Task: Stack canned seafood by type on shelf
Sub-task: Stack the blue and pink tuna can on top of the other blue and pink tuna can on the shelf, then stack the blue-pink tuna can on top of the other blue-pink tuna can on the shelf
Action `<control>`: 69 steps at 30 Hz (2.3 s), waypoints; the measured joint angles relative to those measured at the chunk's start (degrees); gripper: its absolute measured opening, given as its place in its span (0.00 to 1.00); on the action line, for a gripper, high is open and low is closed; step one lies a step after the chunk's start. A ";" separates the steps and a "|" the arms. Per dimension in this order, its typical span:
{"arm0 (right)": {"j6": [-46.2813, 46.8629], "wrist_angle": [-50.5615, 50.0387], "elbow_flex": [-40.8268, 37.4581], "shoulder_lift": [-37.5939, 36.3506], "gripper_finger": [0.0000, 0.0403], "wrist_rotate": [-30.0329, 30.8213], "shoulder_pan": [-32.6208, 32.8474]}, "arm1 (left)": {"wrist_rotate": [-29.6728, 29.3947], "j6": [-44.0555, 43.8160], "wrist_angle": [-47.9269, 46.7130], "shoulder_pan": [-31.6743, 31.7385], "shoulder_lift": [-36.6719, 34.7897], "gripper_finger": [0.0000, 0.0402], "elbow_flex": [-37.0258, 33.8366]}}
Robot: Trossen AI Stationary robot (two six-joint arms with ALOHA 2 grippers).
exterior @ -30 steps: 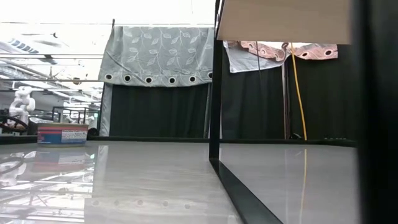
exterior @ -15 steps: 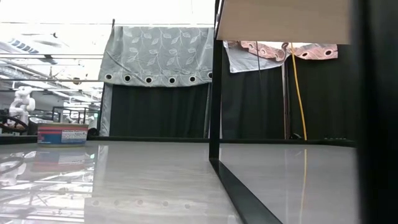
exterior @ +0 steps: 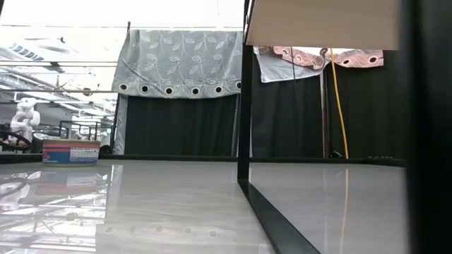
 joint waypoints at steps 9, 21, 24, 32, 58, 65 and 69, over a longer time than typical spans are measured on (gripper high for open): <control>-1.36 -0.02 0.00 0.00 0.84 0.00 0.00 | 3.15 7.42 -0.26 2.03 0.15 0.64 -0.09; -1.47 -0.04 0.00 0.00 0.84 -0.02 0.04 | 9.57 13.11 -1.19 6.97 -0.72 0.64 -0.07; -0.05 -0.04 0.00 0.00 0.84 -0.04 0.04 | 11.42 7.46 -5.49 8.33 -2.04 0.64 -0.02; 0.66 -0.09 0.00 0.00 0.84 -0.09 0.04 | 7.01 4.04 -44.32 10.16 -12.21 0.64 -0.02; 1.79 1.88 0.00 0.00 0.84 13.64 -0.02 | 8.99 -0.63 -67.32 31.98 -40.00 0.03 -46.18; 5.02 4.62 0.00 0.00 0.84 15.25 -0.02 | 10.38 -1.96 -59.79 33.94 -39.54 0.01 -55.84; 5.86 5.86 0.00 0.15 0.84 16.39 -0.02 | 9.71 -1.59 -54.85 34.91 -39.35 0.01 -57.97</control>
